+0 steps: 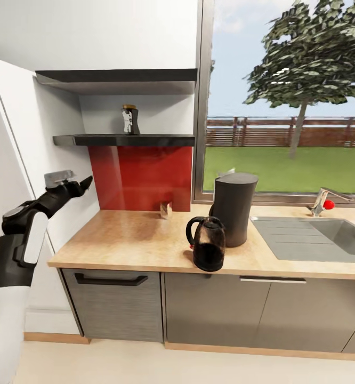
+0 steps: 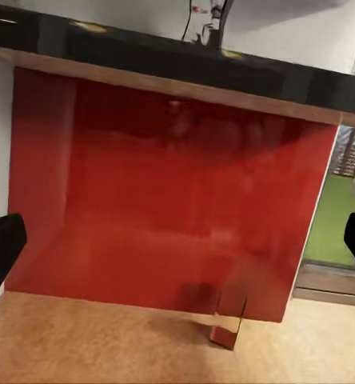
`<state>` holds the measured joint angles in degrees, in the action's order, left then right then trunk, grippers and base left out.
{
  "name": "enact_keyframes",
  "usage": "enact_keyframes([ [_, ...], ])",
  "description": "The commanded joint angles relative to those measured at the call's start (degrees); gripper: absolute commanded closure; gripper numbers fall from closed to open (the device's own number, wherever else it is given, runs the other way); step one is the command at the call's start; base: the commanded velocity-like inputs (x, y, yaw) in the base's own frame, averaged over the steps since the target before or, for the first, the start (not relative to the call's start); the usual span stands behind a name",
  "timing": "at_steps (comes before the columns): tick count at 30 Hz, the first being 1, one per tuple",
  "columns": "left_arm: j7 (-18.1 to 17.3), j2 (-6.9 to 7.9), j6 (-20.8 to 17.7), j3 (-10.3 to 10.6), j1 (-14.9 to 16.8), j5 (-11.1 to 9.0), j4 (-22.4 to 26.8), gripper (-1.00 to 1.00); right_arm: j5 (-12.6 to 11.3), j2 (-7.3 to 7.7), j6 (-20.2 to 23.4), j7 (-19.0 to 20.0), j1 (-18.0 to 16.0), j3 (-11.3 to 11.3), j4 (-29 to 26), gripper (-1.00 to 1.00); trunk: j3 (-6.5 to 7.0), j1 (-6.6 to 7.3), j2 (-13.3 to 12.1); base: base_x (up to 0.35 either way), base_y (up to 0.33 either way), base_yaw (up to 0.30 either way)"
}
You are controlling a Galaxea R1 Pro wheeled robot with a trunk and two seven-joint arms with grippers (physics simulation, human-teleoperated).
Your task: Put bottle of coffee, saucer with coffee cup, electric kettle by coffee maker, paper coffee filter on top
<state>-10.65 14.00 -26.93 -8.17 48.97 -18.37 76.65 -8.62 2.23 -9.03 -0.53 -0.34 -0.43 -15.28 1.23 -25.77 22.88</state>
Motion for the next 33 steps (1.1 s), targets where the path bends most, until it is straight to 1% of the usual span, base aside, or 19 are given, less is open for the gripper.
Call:
enact_keyframes([
  [1, 1.1, -0.14, -2.1, 1.0, 2.9, -0.2, -0.6, -1.00, -0.4, -0.02, -0.2, 0.0, 0.0, 0.0, 0.1, -1.00, -0.04, -0.02, 0.0, 0.000, 0.000, 0.000],
  [5, 4.4, -0.56, -6.2, 3.3, 13.8, -0.4, -4.1, -1.00, -0.3, -0.03, -0.2, 0.0, 0.0, 0.0, 0.1, -1.00, -0.04, -0.02, 0.0, 0.000, 0.000, 0.000],
  [6, 4.7, -0.62, -6.8, 3.6, 16.4, -0.4, -5.1, -1.00, -0.3, -0.03, -0.2, 0.0, 0.0, 0.0, 0.1, -1.00, -0.04, -0.02, 0.0, 0.000, 0.000, 0.000],
  [7, 4.9, -0.64, -7.1, 3.7, 17.6, -0.4, -5.7, -1.00, -0.3, -0.03, -0.2, 0.0, 0.0, 0.0, 0.1, -1.00, -0.04, -0.02, 0.0, 0.000, 0.000, 0.000],
  [10, 5.3, -1.00, -9.6, 3.9, 24.9, -0.4, -10.8, -1.00, -0.3, -0.03, -0.2, 0.0, 0.0, 0.0, 0.1, -1.00, -0.04, -0.02, 0.0, 0.000, 0.000, 0.000],
  [12, 5.5, -1.90, -10.5, 4.0, 29.8, -0.2, -15.4, -1.00, -0.3, -0.03, -0.2, 0.0, 0.0, 0.0, 0.1, -1.00, -0.04, -0.02, 0.0, 0.000, 0.000, 0.000],
  [13, 5.6, -2.19, -10.6, 4.1, 31.0, -0.1, -16.6, -1.00, -0.3, -0.03, -0.2, 0.0, 0.0, 0.0, 0.1, -1.00, -0.04, -0.02, 0.0, 0.000, 0.000, 0.000],
  [14, 6.2, -2.83, -10.7, 4.1, 33.3, 0.3, -19.1, -1.00, -0.3, -0.03, -0.2, 0.0, 0.0, 0.0, 0.1, -1.00, -0.04, -0.02, 0.0, 0.000, 0.000, 0.000],
  [16, 8.6, -4.36, -10.7, 4.1, 37.9, 1.4, -24.3, -1.00, -0.3, 0.01, -0.2, 0.0, 0.0, 0.0, 0.1, -1.00, -0.04, -0.02, 0.0, 0.000, 0.000, 0.000],
  [18, 11.8, -6.61, -10.6, 4.2, 41.7, 3.3, -28.5, -1.00, -0.3, 0.04, -0.2, 0.0, 0.0, 0.0, 0.1, -1.00, -0.04, -0.02, 0.0, 0.000, 0.000, 0.000],
  [19, 12.5, -7.24, -10.5, 4.2, 42.5, 3.9, -29.3, -1.00, -0.3, 0.04, -0.2, 0.0, 0.0, 0.0, 0.1, -1.00, -0.04, -0.02, 0.0, 0.000, 0.000, 0.000],
  [20, 13.8, -8.47, -10.5, 4.2, 43.8, 5.4, -30.8, -1.00, -0.3, 0.06, -0.2, 0.0, 0.0, 0.1, 0.1, -1.00, -0.04, -0.02, 0.0, 0.000, 0.000, 0.000],
  [23, 15.5, -11.75, -8.9, 5.1, 46.3, 11.9, -33.9, -1.00, -0.3, 0.13, -0.2, 0.0, 0.0, 0.1, 0.2, -1.00, -0.04, -0.02, 0.0, 0.000, 0.000, 0.000],
  [25, 15.9, -13.73, -4.5, 5.6, 47.0, 16.1, -36.3, -1.00, -0.3, 0.20, -0.2, 0.0, 0.0, 0.0, 0.5, -1.00, -0.04, -0.02, 0.0, 0.000, 0.000, 0.000],
  [26, 16.0, -14.23, -3.2, 5.7, 47.1, 17.0, -37.1, -1.00, -0.3, 0.28, -0.2, 0.0, 0.0, 0.0, 0.6, -1.00, -0.04, -0.02, 0.0, 0.000, 0.000, 0.000],
  [27, 16.3, -15.05, -0.6, 5.8, 47.2, 18.5, -39.0, -1.00, -0.4, 0.68, -0.2, -0.1, 0.0, 0.0, 0.9, -1.00, -0.04, -0.02, 0.0, 0.000, 0.000, 0.000],
  [28, 16.8, -15.59, 1.7, 5.8, 47.4, 19.5, -41.2, -1.00, -0.4, 1.40, -0.2, -0.1, 0.0, 0.0, 1.2, -1.00, -0.04, -0.02, 0.0, 0.000, 0.000, 0.000],
  [30, 18.0, -16.16, 5.3, 5.8, 48.0, 20.4, -45.4, -1.00, -0.5, 3.01, -0.2, 0.0, 0.0, 0.0, 1.7, -1.00, -0.04, -0.02, 0.0, 0.000, 0.000, 0.000],
  [33, 18.9, -16.35, 8.4, 5.7, 48.7, 20.9, -49.3, -1.00, -0.5, 3.92, -0.2, 0.0, 0.0, -0.5, 2.0, -1.00, -0.04, -0.02, 0.0, 0.000, 0.000, 0.000],
])
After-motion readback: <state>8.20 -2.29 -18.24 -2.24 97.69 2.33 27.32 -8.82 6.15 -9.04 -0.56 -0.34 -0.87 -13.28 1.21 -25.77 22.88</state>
